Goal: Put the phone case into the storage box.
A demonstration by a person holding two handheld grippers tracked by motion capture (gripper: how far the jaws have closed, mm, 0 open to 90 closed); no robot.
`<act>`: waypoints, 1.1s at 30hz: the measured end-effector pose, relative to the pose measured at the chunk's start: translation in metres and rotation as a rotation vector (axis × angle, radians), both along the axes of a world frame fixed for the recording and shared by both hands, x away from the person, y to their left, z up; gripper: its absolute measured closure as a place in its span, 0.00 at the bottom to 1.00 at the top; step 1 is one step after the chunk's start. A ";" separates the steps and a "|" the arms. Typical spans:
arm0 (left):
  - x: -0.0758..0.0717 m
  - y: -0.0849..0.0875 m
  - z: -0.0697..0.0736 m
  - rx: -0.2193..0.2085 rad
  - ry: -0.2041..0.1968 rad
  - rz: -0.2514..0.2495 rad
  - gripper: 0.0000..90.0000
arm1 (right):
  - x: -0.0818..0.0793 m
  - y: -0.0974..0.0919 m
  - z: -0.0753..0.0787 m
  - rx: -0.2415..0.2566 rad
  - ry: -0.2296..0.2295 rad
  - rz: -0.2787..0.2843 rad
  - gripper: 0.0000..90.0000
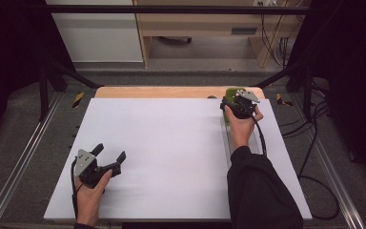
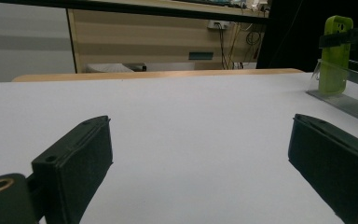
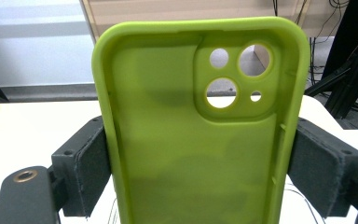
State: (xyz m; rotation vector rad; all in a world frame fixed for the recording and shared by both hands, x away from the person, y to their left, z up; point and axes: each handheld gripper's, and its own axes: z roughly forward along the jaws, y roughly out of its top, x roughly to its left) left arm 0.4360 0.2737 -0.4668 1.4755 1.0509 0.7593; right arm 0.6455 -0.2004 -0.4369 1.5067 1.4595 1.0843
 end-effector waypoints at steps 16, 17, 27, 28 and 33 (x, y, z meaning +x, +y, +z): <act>0.000 0.000 0.000 0.003 0.003 0.001 0.06 | 0.001 -0.002 -0.002 -0.008 0.015 0.000 0.17; 0.000 0.000 0.000 0.003 0.003 0.001 0.06 | 0.001 -0.002 -0.002 -0.006 0.016 0.002 0.17; 0.000 0.000 0.000 0.006 0.002 0.000 0.06 | 0.001 -0.001 -0.002 -0.033 0.023 0.005 0.17; 0.000 0.000 0.000 0.006 0.002 0.000 0.06 | 0.001 -0.001 -0.002 -0.038 0.021 0.004 0.17; 0.000 0.000 0.000 0.007 0.002 0.000 0.07 | 0.001 -0.002 -0.002 -0.038 0.022 0.000 0.17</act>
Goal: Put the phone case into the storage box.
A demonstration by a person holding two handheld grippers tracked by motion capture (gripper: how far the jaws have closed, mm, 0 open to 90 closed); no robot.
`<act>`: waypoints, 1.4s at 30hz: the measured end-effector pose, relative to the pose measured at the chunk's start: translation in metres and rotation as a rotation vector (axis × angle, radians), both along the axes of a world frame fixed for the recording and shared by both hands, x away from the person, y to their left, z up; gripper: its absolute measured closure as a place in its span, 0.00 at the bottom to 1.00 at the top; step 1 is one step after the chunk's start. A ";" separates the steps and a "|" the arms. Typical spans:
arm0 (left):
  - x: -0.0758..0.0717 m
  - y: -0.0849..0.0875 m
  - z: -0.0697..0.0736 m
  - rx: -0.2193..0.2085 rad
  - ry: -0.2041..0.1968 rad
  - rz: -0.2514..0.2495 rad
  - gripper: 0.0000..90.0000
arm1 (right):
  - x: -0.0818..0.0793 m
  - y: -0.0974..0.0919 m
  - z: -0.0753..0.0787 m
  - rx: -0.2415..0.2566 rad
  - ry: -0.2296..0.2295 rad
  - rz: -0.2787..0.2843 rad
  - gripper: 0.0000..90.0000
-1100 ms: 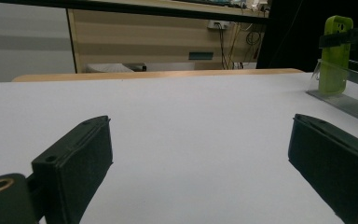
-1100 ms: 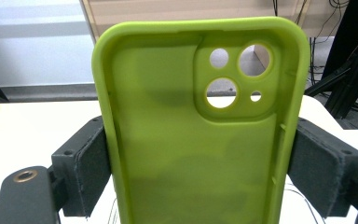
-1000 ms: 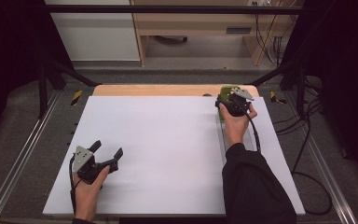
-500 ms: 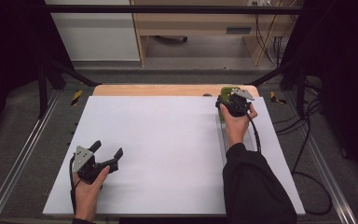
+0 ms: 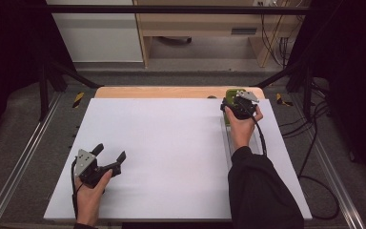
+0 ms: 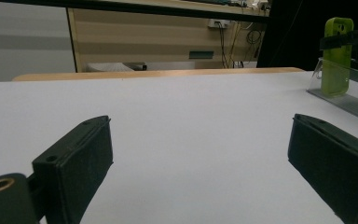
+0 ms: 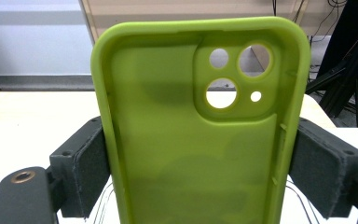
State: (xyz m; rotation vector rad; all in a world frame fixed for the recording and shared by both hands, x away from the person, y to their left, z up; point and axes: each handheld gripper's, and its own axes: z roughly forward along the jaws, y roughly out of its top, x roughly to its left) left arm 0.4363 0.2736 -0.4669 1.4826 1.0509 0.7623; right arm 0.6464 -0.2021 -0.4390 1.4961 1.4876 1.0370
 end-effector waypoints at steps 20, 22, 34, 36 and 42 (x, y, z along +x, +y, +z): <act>0.000 0.000 0.000 0.011 -0.003 -0.003 0.07 | 0.001 0.001 -0.003 0.005 0.007 0.008 0.16; 0.000 0.000 0.000 0.011 -0.002 -0.003 0.07 | 0.002 0.001 -0.003 0.009 0.011 0.005 0.16; 0.000 0.000 0.000 0.010 -0.003 0.003 0.07 | 0.003 0.000 -0.004 0.007 0.020 0.009 0.16; 0.000 0.000 0.000 0.013 -0.002 0.000 0.07 | 0.003 0.000 -0.004 0.008 0.021 0.010 0.16; 0.000 0.000 0.000 0.013 -0.002 -0.001 0.07 | 0.003 -0.001 -0.004 0.006 0.030 0.012 0.16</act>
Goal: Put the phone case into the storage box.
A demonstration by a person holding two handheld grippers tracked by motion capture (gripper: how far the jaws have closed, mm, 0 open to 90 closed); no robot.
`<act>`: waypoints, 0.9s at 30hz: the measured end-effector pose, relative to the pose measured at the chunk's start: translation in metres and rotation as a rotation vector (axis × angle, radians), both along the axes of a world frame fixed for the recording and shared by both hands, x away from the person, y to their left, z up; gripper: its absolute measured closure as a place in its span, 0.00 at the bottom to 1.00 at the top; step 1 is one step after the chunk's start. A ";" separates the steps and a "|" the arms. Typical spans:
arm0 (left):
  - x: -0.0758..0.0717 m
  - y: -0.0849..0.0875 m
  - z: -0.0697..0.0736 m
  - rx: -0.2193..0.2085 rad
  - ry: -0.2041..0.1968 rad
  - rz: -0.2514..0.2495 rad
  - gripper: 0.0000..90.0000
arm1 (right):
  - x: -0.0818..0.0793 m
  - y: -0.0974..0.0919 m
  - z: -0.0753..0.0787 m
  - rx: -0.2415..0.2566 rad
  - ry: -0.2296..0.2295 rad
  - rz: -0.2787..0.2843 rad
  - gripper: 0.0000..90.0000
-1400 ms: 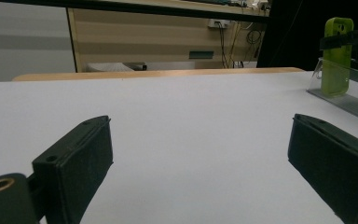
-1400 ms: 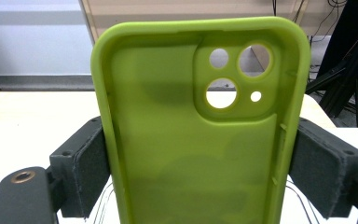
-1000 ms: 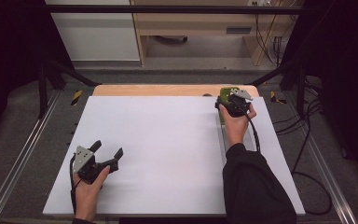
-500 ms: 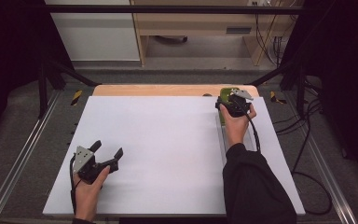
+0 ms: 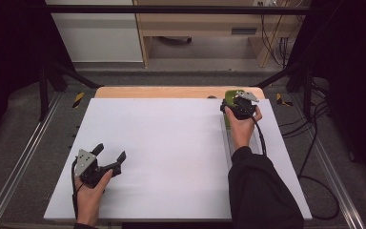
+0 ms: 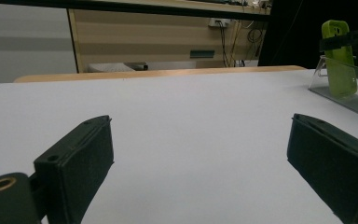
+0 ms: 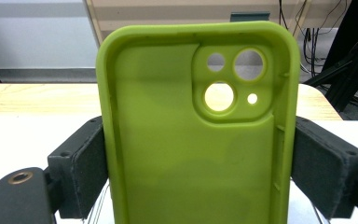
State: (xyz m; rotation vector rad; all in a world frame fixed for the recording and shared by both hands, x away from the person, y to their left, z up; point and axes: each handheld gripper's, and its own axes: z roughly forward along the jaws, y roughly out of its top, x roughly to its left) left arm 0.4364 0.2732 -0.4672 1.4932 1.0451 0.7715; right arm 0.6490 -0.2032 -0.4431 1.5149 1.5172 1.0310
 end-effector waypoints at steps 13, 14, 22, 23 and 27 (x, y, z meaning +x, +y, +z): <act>0.000 -0.001 0.000 0.001 0.002 0.004 0.07 | 0.001 0.000 -0.001 0.002 0.001 -0.001 0.09; 0.000 0.000 0.000 0.003 0.001 0.007 0.07 | 0.000 0.000 -0.001 -0.006 -0.001 -0.005 0.07; 0.000 0.000 0.000 0.000 0.002 0.012 0.06 | -0.001 0.003 0.001 -0.026 -0.015 -0.015 0.05; 0.000 0.000 0.000 0.000 0.002 0.012 0.06 | -0.001 0.003 0.001 -0.031 -0.018 -0.016 0.05; 0.000 0.000 0.000 -0.004 0.002 0.013 0.06 | -0.003 0.003 0.003 -0.042 -0.020 -0.010 0.05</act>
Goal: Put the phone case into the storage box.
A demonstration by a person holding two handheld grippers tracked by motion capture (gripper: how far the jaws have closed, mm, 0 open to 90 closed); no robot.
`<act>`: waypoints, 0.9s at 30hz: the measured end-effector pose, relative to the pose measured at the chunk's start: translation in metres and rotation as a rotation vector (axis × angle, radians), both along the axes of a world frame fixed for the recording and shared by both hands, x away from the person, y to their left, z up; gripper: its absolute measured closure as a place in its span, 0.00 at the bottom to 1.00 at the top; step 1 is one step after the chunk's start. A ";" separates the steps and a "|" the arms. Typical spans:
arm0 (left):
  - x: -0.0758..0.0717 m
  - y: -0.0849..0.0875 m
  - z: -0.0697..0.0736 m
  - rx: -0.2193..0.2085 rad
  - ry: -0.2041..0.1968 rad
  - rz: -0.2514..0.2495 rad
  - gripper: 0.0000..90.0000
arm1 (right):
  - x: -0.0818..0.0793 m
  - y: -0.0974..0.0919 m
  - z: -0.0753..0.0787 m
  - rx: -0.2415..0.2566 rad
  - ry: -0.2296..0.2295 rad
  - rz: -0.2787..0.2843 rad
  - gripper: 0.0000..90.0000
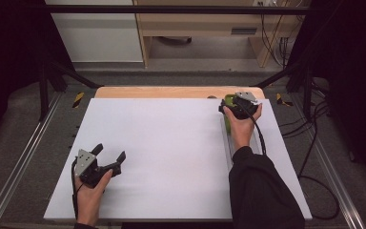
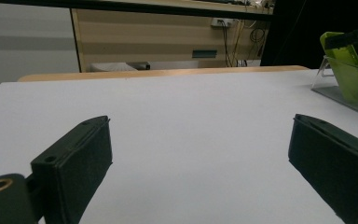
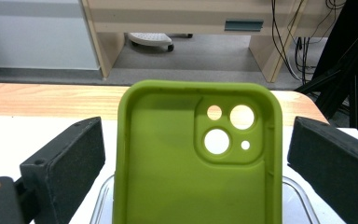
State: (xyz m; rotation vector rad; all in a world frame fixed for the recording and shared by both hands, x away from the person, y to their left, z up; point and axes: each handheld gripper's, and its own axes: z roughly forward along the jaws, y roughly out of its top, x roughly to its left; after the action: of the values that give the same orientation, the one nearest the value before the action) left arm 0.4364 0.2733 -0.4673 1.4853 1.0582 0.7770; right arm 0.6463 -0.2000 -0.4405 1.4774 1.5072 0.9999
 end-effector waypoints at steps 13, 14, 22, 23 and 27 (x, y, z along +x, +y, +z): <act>-0.001 -0.001 0.000 0.006 0.000 0.001 0.05 | -0.011 -0.001 0.017 -0.029 -0.022 0.029 0.05; -0.001 -0.001 0.001 0.010 -0.002 0.000 0.05 | -0.013 -0.002 0.021 -0.025 -0.028 0.029 0.05; -0.001 -0.001 0.001 0.008 -0.005 0.000 0.05 | -0.018 -0.005 0.031 -0.024 -0.042 0.031 0.05; -0.001 -0.001 0.001 0.010 -0.006 0.000 0.04 | -0.019 -0.005 0.032 -0.019 -0.042 0.031 0.05; -0.001 0.000 0.001 0.005 -0.007 0.005 0.02 | -0.023 -0.007 0.037 -0.024 -0.046 0.033 0.05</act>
State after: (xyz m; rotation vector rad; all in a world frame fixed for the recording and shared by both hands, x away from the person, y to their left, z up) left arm 0.4352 0.2728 -0.4661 1.4836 1.0564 0.7883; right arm 0.6237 -0.2074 -0.4038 1.4073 1.5104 1.0249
